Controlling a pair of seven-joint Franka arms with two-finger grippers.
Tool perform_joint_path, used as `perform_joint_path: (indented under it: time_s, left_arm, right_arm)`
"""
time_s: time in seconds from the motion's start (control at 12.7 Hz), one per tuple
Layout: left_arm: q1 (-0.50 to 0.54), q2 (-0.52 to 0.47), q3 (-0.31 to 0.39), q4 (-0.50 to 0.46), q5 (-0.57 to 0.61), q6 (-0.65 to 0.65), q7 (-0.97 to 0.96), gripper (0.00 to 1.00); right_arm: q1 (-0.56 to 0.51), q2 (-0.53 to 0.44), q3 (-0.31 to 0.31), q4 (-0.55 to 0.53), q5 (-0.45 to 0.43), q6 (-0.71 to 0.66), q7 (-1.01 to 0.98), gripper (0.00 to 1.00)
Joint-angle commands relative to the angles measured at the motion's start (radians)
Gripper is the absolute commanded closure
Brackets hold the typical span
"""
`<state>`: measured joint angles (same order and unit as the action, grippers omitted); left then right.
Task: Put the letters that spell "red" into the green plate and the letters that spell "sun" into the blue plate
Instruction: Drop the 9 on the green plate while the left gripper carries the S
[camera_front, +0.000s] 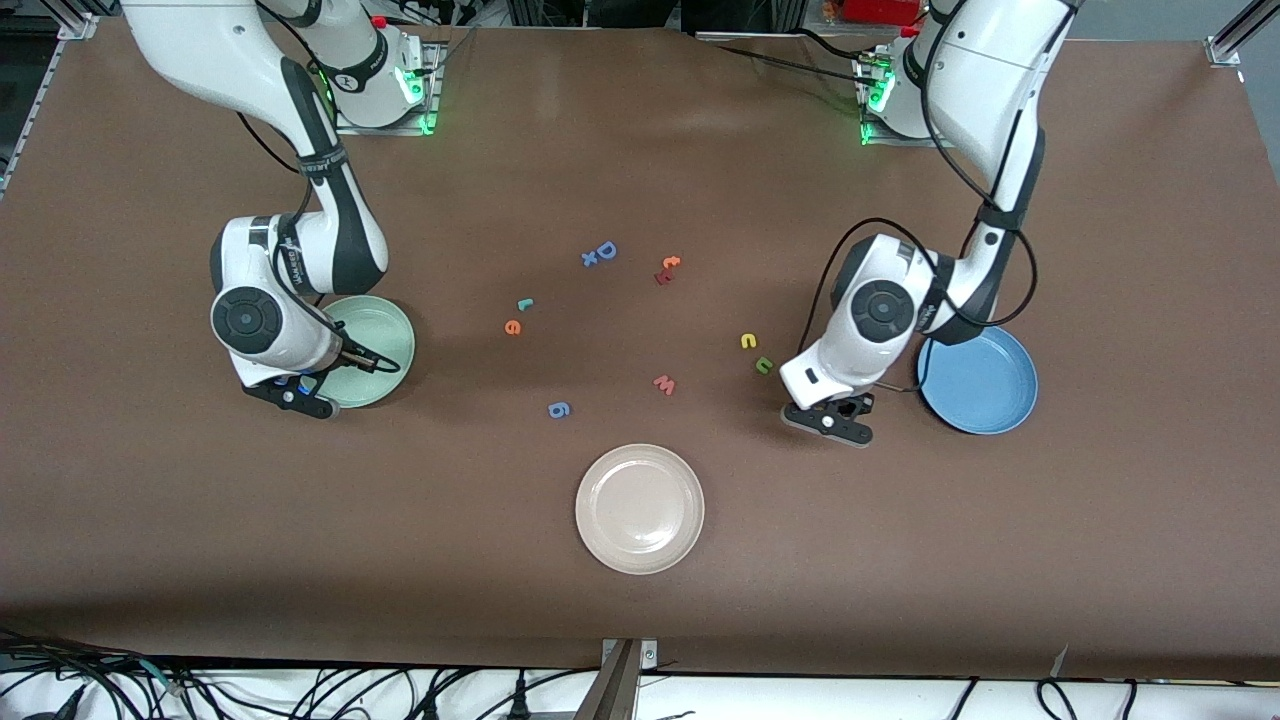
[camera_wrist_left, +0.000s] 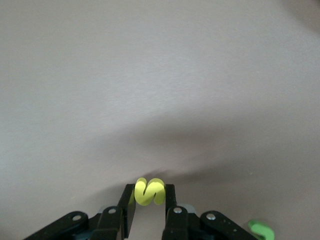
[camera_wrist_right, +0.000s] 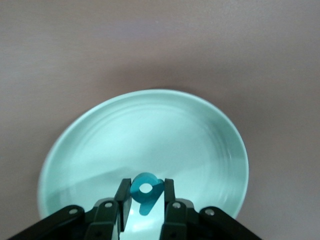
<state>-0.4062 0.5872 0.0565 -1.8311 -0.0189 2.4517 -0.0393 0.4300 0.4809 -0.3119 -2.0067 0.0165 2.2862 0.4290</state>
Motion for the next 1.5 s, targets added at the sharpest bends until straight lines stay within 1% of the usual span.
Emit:
perform_joint_path:
  time_s: [0.0,0.08,0.16,0.24,0.39,0.47,0.63,0.71,0.87,1.02,1.1,1.26,1.34,1.42]
  left_arm:
    - [0.053,-0.111,0.003,-0.060,-0.044,-0.095,0.077,0.82]
    - [0.085,-0.145,0.003,-0.065,-0.044,-0.158,0.119,0.82]
    - [0.119,-0.171,0.003,-0.073,-0.044,-0.193,0.178,0.82]
    - [0.148,-0.197,0.003,-0.105,-0.044,-0.198,0.224,0.82]
    - [0.210,-0.240,0.003,-0.164,-0.042,-0.198,0.304,0.82]
    - [0.239,-0.247,0.003,-0.180,-0.041,-0.198,0.344,0.82]
    - [0.294,-0.241,0.005,-0.204,-0.032,-0.195,0.393,0.82]
    - [0.303,-0.224,0.011,-0.214,-0.032,-0.189,0.395,0.82]
    - [0.328,-0.190,0.023,-0.218,0.011,-0.145,0.394,0.82]
    - [0.337,-0.156,0.025,-0.221,0.020,-0.111,0.394,0.82]
    - [0.337,-0.135,0.028,-0.221,0.020,-0.076,0.394,0.80]
    - [0.339,-0.103,0.040,-0.221,0.020,-0.025,0.394,0.71]
    - [0.339,-0.106,0.040,-0.221,0.022,-0.023,0.394,0.52]
    - [0.337,-0.113,0.040,-0.221,0.022,-0.033,0.392,0.07]
  right_arm:
    - [-0.013,-0.004,0.007,-0.052,0.028,0.067,-0.039,0.23]
    - [-0.011,-0.010,0.008,-0.050,0.043,0.059,-0.039,0.01]
    - [-0.013,-0.025,0.010,-0.046,0.062,0.027,-0.036,0.01]
    - [-0.013,-0.030,0.010,-0.034,0.089,0.006,-0.039,0.00]
    - [-0.002,-0.067,0.017,-0.014,0.102,-0.066,-0.017,0.00]
    - [0.001,-0.077,0.033,0.005,0.105,-0.103,0.032,0.00]
    - [0.001,-0.091,0.114,0.011,0.131,-0.119,0.170,0.00]
    - [0.001,-0.094,0.152,0.011,0.131,-0.107,0.238,0.00]
    - [0.001,-0.096,0.233,0.009,0.131,-0.047,0.383,0.00]
    - [0.003,-0.085,0.307,0.008,0.131,0.007,0.499,0.01]
    - [0.004,-0.081,0.319,0.002,0.129,0.031,0.516,0.01]
    - [0.048,-0.058,0.321,-0.010,0.129,0.074,0.519,0.02]
    - [0.077,-0.042,0.318,-0.015,0.128,0.097,0.519,0.08]
    - [0.081,-0.029,0.318,-0.020,0.128,0.108,0.519,0.21]
